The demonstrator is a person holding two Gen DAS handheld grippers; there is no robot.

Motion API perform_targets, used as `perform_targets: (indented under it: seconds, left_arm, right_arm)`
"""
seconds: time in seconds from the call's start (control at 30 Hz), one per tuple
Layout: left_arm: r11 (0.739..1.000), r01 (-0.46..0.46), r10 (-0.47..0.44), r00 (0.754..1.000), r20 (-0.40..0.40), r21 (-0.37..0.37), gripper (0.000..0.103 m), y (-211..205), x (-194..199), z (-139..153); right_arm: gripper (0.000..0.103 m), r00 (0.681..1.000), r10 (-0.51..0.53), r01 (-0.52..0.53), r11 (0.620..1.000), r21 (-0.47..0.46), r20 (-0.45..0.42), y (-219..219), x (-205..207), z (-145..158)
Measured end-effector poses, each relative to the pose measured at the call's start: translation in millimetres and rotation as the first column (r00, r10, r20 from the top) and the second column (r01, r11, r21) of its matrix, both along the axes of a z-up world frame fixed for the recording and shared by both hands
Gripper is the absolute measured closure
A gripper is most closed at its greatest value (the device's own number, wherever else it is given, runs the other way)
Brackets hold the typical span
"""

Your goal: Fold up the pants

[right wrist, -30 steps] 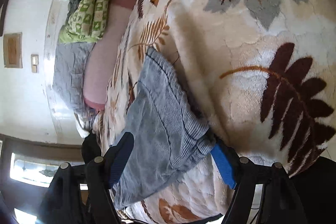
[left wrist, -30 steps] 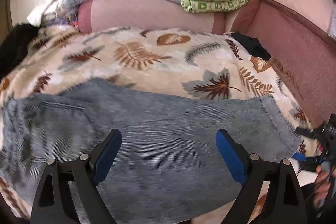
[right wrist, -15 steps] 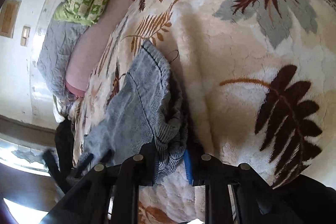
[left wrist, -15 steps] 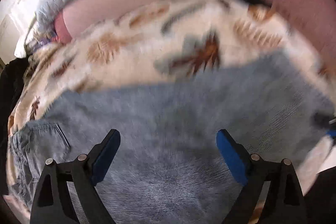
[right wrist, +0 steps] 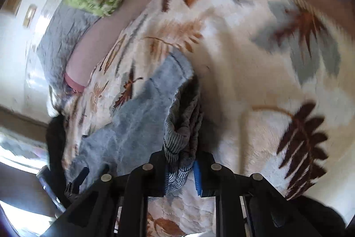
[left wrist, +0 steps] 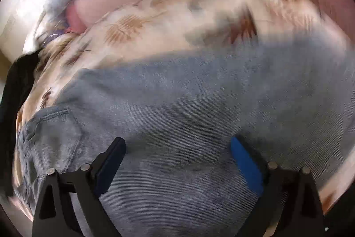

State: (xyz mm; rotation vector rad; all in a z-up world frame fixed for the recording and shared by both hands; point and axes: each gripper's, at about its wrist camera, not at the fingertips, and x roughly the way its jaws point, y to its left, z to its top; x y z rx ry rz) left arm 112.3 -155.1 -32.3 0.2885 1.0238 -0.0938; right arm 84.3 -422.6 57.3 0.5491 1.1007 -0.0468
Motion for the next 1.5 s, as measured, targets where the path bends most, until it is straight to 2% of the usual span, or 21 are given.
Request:
perform_targets:
  seconds: [0.03,0.1,0.17,0.23,0.33,0.43,0.5,0.6,0.63,0.67,0.73,0.8,0.87,0.97,1.03,1.1,1.17,1.2,1.33,1.43,1.5]
  left_arm:
    - [1.000,0.000,0.000,1.000,0.009,-0.014,0.005,2,1,5]
    - [0.994,-0.030,0.026,0.999,-0.042,-0.109,0.007,15,6,15]
    - [0.976,-0.084,0.079,0.996,-0.033,-0.202,0.008,42,3,31]
    - [0.951,-0.137,0.142,0.990,-0.002,-0.278,0.008,71,-9,44]
    - [0.902,-0.243,0.281,0.958,0.058,-0.356,0.008,137,-30,65]
    - [0.858,-0.350,0.410,0.907,0.091,-0.377,0.008,211,-58,75]
    - [0.843,-0.390,0.455,0.885,0.103,-0.370,0.008,241,-75,75]
    - [0.822,-0.433,0.495,0.865,0.087,-0.369,0.008,267,-89,70]
    - [0.817,-0.432,0.493,0.867,0.076,-0.382,0.008,271,-93,70]
    - [0.819,-0.425,0.486,0.871,0.071,-0.385,0.008,270,-94,69]
    - [0.828,-0.400,0.466,0.881,0.086,-0.392,0.008,264,-97,73]
    - [0.832,-0.354,0.429,0.898,0.092,-0.428,0.008,246,-87,81]
    - [0.838,-0.295,0.382,0.918,0.108,-0.459,0.008,225,-82,94]
    - [0.853,-0.202,0.302,0.943,0.139,-0.481,0.008,186,-70,106]
    - [0.863,-0.155,0.237,0.965,0.114,-0.480,0.008,157,-58,97]
    - [0.911,-0.166,0.180,0.984,0.004,-0.379,0.008,130,-40,60]
    - [0.957,-0.198,0.174,0.976,-0.128,-0.212,0.010,113,-26,6]
    - [0.958,-0.205,0.180,0.974,-0.138,-0.198,0.012,113,-26,-4]
    - [0.947,-0.200,0.192,0.980,-0.057,-0.253,0.012,116,-35,20]
    - [0.955,-0.167,0.178,0.984,0.024,-0.244,0.012,109,-40,35]
    - [0.963,-0.162,0.160,0.987,-0.027,-0.214,0.012,101,-37,18]
  right_arm:
    - [0.085,0.999,0.041,-0.039,0.998,-0.051,0.024,17,4,14]
    - [0.085,0.991,0.115,-0.106,0.986,-0.127,0.070,45,9,36]
    - [0.085,0.972,0.207,-0.182,0.964,-0.196,0.114,83,13,58]
    - [0.085,0.932,0.324,-0.281,0.929,-0.242,0.164,134,13,78]
    - [0.085,0.867,0.459,-0.397,0.871,-0.288,0.193,200,6,83]
    - [0.085,0.804,0.569,-0.509,0.810,-0.291,0.176,266,-3,54]
    - [0.081,0.788,0.598,-0.558,0.795,-0.237,0.148,291,-6,21]
    - [0.067,0.743,0.668,-0.666,0.733,-0.140,-0.038,319,-4,-59]
    - [0.067,0.754,0.657,-0.651,0.746,-0.136,-0.002,316,-9,-63]
    - [0.062,0.756,0.651,-0.641,0.757,-0.126,0.062,309,-15,-55]
    - [0.047,0.771,0.630,-0.630,0.776,-0.030,0.094,291,-18,-42]
    - [0.036,0.809,0.567,-0.577,0.816,0.023,0.156,265,-22,-25]
    - [0.032,0.857,0.471,-0.495,0.866,0.077,0.207,229,-25,-13]
    - [0.028,0.926,0.333,-0.365,0.909,0.200,0.177,180,-20,-26]
    - [0.028,0.949,0.316,-0.301,0.894,0.333,0.009,161,-10,-67]
    - [0.028,0.954,0.298,-0.278,0.845,0.457,0.029,142,-5,-70]
    - [0.028,0.957,0.286,-0.269,0.813,0.516,0.047,130,3,-59]
    - [0.028,0.955,0.285,-0.281,0.800,0.530,0.075,124,8,-49]
    - [0.027,0.953,0.266,-0.301,0.796,0.525,0.144,110,47,-17]
    - [0.027,0.947,0.295,-0.314,0.755,0.576,0.130,123,91,-32]
    - [0.027,0.951,0.297,-0.295,0.791,0.536,0.084,134,115,-54]
